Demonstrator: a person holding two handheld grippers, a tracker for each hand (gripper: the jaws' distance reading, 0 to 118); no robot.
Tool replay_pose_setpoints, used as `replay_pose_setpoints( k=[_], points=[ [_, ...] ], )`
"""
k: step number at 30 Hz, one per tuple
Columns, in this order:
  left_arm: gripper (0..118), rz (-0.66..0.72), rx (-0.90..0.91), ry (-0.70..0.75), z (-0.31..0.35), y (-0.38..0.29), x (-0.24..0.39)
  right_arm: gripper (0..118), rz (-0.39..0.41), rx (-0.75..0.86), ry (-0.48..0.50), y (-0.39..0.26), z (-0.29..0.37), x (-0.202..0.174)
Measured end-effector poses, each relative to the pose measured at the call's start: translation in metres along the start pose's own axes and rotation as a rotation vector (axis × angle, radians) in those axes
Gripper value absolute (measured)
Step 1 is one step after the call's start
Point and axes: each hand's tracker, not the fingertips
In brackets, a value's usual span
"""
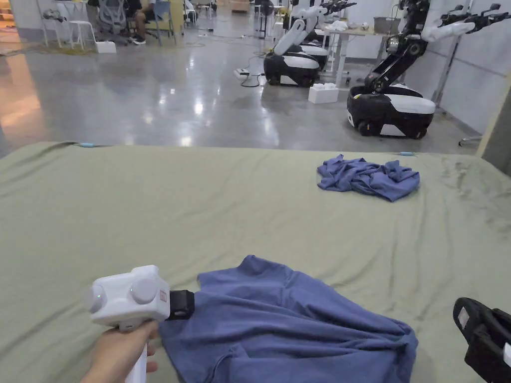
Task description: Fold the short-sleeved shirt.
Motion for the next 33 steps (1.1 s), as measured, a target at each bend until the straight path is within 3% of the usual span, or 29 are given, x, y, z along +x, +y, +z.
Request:
replay_pose_setpoints(
  k=[6, 10, 11, 12, 13, 14, 18, 22, 26, 29, 31, 33],
  points=[
    [118, -0.114, -0.012, 0.041, -0.012, 0.003, 0.011, 4, -0.004, -0.024, 0.005, -0.005, -0.007, -0.002],
    [105, -0.159, 0.051, 0.024, -0.002, -0.001, 0.017, 4, -0.015, -0.031, 0.005, -0.007, -0.01, 0.0],
    [92, -0.194, 0.076, 0.014, 0.004, 0.001, 0.017, 4, -0.013, -0.032, 0.004, -0.007, -0.011, -0.001],
    [65, -0.194, 0.122, 0.02, 0.012, 0.003, 0.017, 4, -0.011, -0.033, 0.004, -0.008, -0.011, -0.001],
    [1, -0.166, 0.128, -0.025, 0.017, 0.005, 0.016, 4, -0.011, -0.035, 0.006, -0.007, -0.011, -0.001],
    [1, -0.104, 0.134, -0.022, 0.024, 0.001, 0.015, 4, -0.014, -0.034, 0.008, -0.008, -0.011, -0.001],
    [1, -0.164, 0.099, -0.053, 0.027, -0.001, 0.02, 4, -0.017, -0.032, 0.009, -0.008, -0.012, -0.002],
    [1, -0.085, 0.177, -0.133, 0.045, 0.0, 0.007, 4, -0.017, -0.033, 0.017, -0.006, -0.012, -0.005],
    [1, -0.152, 0.238, -0.117, 0.073, 0.0, -0.004, 4, 0.009, -0.044, 0.045, 0.0, -0.018, -0.011],
    [1, -0.103, 0.255, -0.164, 0.09, -0.01, -0.017, 4, 0.06, -0.057, 0.1, 0.01, -0.035, -0.019],
    [1, -0.188, 0.292, -0.102, 0.103, -0.016, -0.02, 7, 0.062, -0.058, 0.142, 0.022, -0.053, -0.025],
    [1, -0.123, 0.299, -0.16, 0.112, -0.027, -0.03, 11, 0.044, -0.103, 0.229, 0.035, -0.081, -0.032]
  ],
)
